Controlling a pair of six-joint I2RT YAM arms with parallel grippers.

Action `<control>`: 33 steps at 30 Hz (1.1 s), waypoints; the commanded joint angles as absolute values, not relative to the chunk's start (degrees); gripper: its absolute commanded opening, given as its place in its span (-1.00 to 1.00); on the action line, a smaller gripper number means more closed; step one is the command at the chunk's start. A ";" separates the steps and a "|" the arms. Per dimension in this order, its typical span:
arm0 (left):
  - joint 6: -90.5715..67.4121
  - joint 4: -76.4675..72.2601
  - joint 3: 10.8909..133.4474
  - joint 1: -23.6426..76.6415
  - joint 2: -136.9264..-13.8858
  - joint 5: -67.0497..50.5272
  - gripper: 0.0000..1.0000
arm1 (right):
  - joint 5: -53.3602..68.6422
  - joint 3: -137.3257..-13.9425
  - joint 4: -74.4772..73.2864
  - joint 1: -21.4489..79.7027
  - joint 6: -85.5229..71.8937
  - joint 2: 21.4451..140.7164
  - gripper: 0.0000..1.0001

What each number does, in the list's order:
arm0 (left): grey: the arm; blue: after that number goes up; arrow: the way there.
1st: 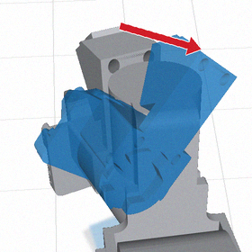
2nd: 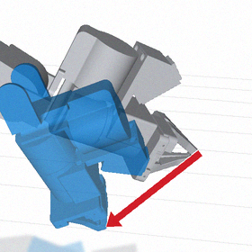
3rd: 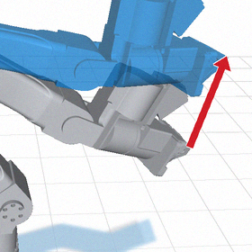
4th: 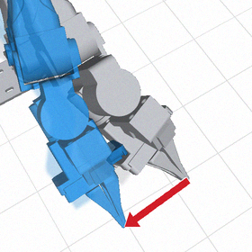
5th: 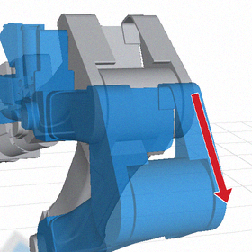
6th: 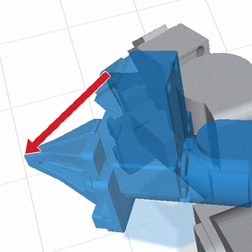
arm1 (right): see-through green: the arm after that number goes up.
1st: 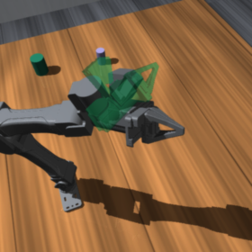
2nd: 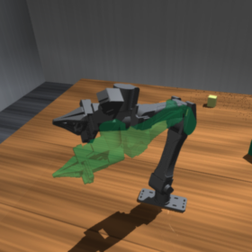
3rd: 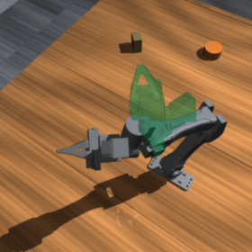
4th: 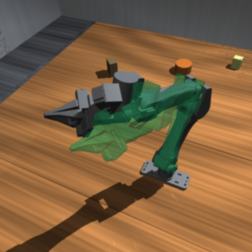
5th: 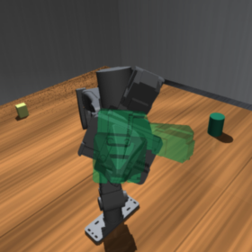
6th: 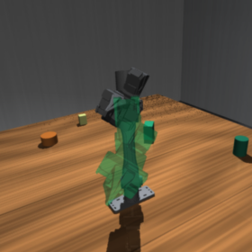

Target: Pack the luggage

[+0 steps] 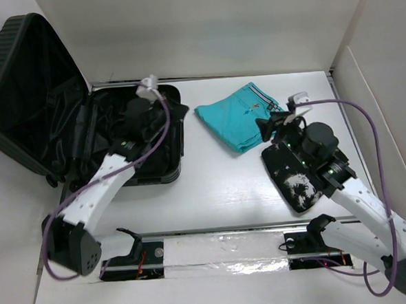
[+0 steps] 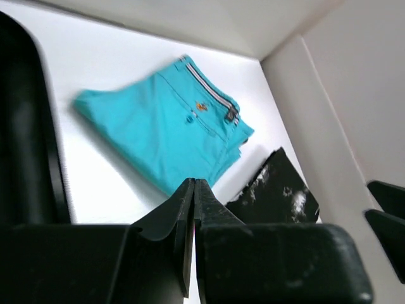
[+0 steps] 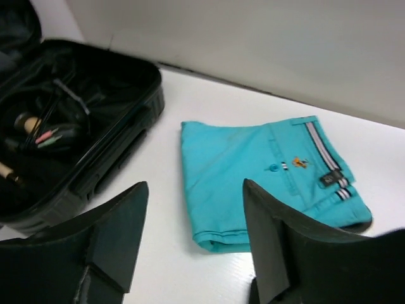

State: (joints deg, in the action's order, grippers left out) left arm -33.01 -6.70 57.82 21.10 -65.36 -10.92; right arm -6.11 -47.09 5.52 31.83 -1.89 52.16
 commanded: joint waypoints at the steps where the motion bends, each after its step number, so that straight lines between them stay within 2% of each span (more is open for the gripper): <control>1: -33.57 -6.34 65.12 28.55 -73.01 -1.16 -1.00 | -8.88 -43.78 5.80 28.49 -4.12 46.52 0.19; 2: -34.01 -5.98 66.00 29.43 -77.47 1.21 -1.00 | -8.09 -42.73 6.15 27.69 -4.57 45.54 0.03; 3: -34.45 -5.72 67.57 30.23 -79.35 3.23 -1.00 | -6.61 -42.54 5.80 26.90 -4.92 44.74 -0.42; 4: -35.58 -5.45 68.11 32.24 -81.19 4.21 -1.00 | -6.24 -42.45 5.71 25.76 -5.62 43.43 -0.59; 5: -36.03 -5.36 68.99 33.47 -84.43 7.35 -1.00 | -6.24 -41.67 5.89 25.75 -5.71 43.07 -0.69; 7: -36.73 -4.23 72.23 36.02 -87.52 10.80 -1.00 | -5.81 -41.40 6.33 24.35 -6.24 42.63 -0.72; 8: -37.17 -4.04 73.73 37.78 -90.50 11.85 -1.00 | -5.10 -41.31 6.33 23.56 -6.50 42.54 -0.68; 10: -39.01 -3.52 76.98 37.79 -93.50 10.82 -1.00 | -3.69 -41.13 6.50 23.55 -6.77 42.63 -0.24; 11: -41.63 -3.43 77.78 37.79 -96.21 10.20 -0.59 | -3.52 -41.05 6.59 22.95 -6.77 42.80 -0.08; 12: -42.53 -3.43 78.57 37.79 -97.20 9.85 -0.34 | -3.34 -40.96 6.59 22.94 -6.77 42.80 0.20; 13: -43.41 -4.04 78.57 37.79 -98.16 9.50 -0.13 | -3.08 -40.87 6.59 22.42 -6.94 42.72 0.31; 14: -45.33 -4.74 78.40 37.79 -99.74 8.88 0.25 | -2.73 -40.78 6.77 22.41 -6.94 42.71 0.37; 17: -48.42 -6.24 77.34 37.79 -102.82 8.52 0.58 | -1.06 -40.61 7.29 21.88 -7.12 42.71 0.43; 33: -59.06 -6.15 79.53 37.79 -115.92 13.88 0.62 | 3.15 -40.25 8.08 20.84 -7.21 42.36 0.43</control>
